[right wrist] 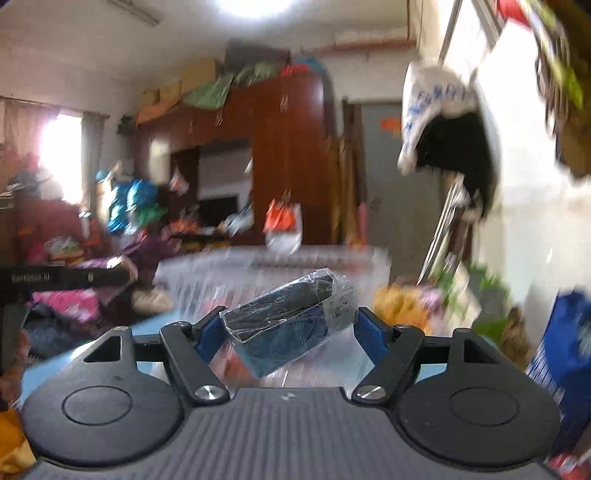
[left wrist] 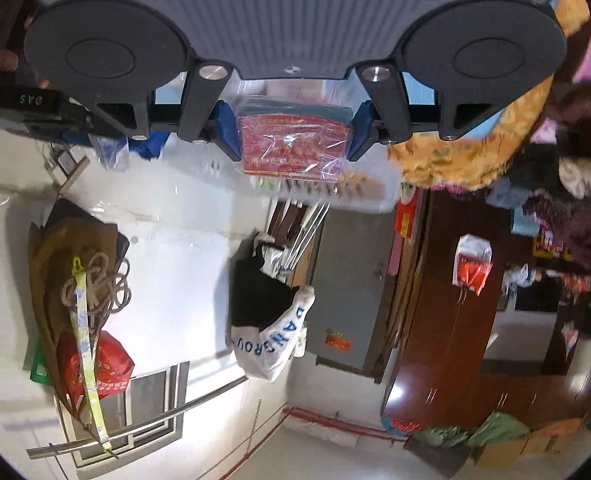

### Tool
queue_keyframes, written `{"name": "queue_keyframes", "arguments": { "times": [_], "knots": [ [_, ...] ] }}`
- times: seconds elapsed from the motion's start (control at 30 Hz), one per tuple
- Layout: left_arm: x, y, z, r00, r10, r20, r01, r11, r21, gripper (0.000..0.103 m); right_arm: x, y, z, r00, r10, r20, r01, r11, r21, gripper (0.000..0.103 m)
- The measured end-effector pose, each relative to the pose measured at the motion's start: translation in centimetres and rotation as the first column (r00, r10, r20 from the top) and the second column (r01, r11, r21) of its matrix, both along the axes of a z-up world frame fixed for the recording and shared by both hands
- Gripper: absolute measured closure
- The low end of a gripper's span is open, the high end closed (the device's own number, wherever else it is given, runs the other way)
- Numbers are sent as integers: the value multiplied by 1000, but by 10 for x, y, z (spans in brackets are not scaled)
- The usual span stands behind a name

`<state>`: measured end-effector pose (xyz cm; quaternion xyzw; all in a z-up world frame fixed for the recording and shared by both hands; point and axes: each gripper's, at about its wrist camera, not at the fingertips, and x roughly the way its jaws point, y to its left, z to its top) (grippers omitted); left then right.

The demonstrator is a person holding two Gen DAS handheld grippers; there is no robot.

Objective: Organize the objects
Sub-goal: 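Carry both packs over the white basket and open both grippers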

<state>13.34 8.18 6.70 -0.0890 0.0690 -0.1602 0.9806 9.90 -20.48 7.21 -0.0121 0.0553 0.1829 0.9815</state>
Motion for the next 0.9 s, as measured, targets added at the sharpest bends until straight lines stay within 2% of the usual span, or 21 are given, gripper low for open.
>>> {"name": "queue_keyframes", "arguments": {
  "times": [0.13,0.2,0.27,0.33,0.43,0.47,0.5,0.53,0.57,0.6,0.7,0.8,0.9],
  "knots": [
    [40,-18,38,999,21,-45,-19,999,39,39,45,12,36,1000,-20,-19,20,1000,-12,26],
    [69,-26,52,994,40,-98,-34,998,61,39,72,18,47,999,-41,-18,40,998,-42,26],
    [100,-33,59,986,35,-161,-26,998,56,39,99,24,50,997,-60,-41,56,994,-90,26],
    [123,-39,59,976,57,-208,-42,996,75,39,126,27,46,992,-65,-105,53,993,-109,26],
    [143,-42,55,966,78,-245,-61,995,73,39,142,30,35,986,-52,-156,32,991,-126,26],
    [147,-42,54,964,77,-254,-62,996,67,37,143,32,33,986,-56,-159,35,990,-135,25],
    [149,-42,52,963,78,-260,-63,996,65,29,145,33,30,984,-50,-169,26,990,-142,21],
    [151,-43,50,962,78,-263,-62,996,70,21,143,33,29,984,-45,-174,20,990,-142,12],
    [153,-44,49,961,85,-264,-65,995,82,6,138,32,28,987,-47,-154,27,991,-127,8],
    [152,-45,48,961,96,-261,-73,993,96,1,133,29,30,991,-42,-127,28,993,-110,0],
    [137,-41,45,966,112,-231,-86,989,122,0,106,16,34,994,-2,-105,-4,998,-63,0],
    [108,-32,42,980,103,-168,-92,993,73,0,73,1,25,992,0,-124,-1,1000,-5,0],
    [82,-22,25,972,70,-223,-55,996,72,0,48,-9,-2,981,43,-191,-46,999,-13,0]
  ]
}}
